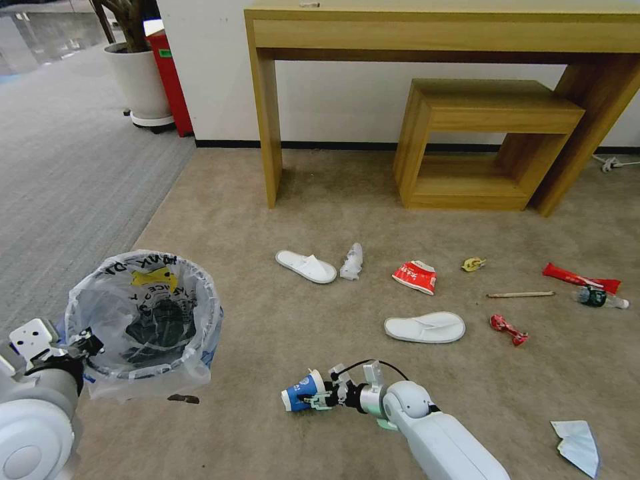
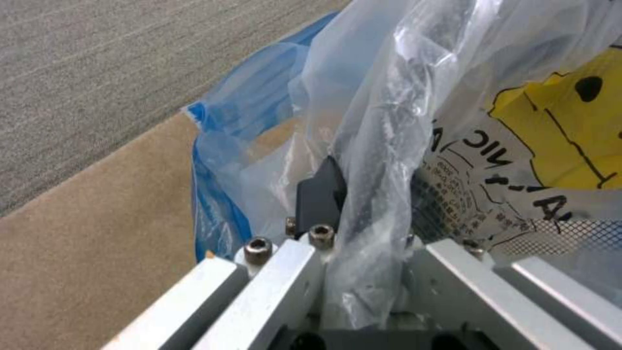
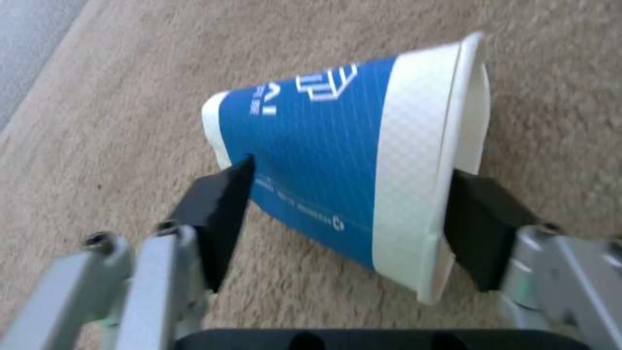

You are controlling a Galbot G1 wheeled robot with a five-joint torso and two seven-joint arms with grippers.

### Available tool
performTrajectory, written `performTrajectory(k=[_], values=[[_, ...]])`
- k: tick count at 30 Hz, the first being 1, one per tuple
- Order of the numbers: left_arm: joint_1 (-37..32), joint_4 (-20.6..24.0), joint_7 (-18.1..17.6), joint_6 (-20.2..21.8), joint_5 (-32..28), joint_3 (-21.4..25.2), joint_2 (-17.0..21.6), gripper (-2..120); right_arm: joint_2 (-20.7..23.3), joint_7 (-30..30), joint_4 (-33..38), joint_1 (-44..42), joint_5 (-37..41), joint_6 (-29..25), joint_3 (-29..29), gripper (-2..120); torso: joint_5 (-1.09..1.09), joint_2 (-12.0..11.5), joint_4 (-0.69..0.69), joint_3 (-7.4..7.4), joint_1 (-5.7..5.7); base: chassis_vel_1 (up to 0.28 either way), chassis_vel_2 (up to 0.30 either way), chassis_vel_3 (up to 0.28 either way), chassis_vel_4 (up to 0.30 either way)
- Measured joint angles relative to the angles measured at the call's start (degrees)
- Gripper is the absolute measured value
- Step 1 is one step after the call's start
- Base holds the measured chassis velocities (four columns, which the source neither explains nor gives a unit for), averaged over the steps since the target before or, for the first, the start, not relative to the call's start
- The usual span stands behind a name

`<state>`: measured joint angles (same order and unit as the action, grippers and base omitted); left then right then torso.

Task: Pick up the trash bin and place the garbage on the floor into it.

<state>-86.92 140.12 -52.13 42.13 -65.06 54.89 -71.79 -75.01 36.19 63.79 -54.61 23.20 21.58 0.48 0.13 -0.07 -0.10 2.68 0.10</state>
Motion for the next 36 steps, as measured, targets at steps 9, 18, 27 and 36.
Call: performTrajectory(k=[9, 18, 27, 36], values=[[-0.07, 0.16, 0.07, 0.01, 0.24, -0.31, -0.19, 0, 0.28, 0.08, -0.15, -0.4, -0.27, -1.57, 0.74, 32, 0.0, 0.0, 0.0, 0.0, 0.0, 0.0, 0.0, 0.0, 0.0], [-0.05, 0.2, 0.11, 0.0, 0.4, -0.8, -0.22, 0, 0.09, -0.83, -0.78, -0.37, 0.82, -5.99, 0.82, 0, 0.01, 0.0, 0.01, 0.0, 0.0, 0.0, 0.0, 0.0, 0.0], [0.21, -0.32, 0.13, 0.0, 0.75, -3.23, 1.19, 0, 2.39, -9.6, 4.03, -0.51, 6.37, -10.73, -0.11, 0, 0.01, 0.0, 0.0, 0.0, 0.0, 0.0, 0.0, 0.0, 0.0], [0.43, -1.94, -0.23, -0.01, -0.13, -7.52, 5.71, 0, 9.76, -13.41, 17.26, -2.1, 10.62, -16.58, 2.37, 0, 0.01, 0.0, 0.0, 0.0, 0.01, 0.0, 0.0, 0.0, 0.0]])
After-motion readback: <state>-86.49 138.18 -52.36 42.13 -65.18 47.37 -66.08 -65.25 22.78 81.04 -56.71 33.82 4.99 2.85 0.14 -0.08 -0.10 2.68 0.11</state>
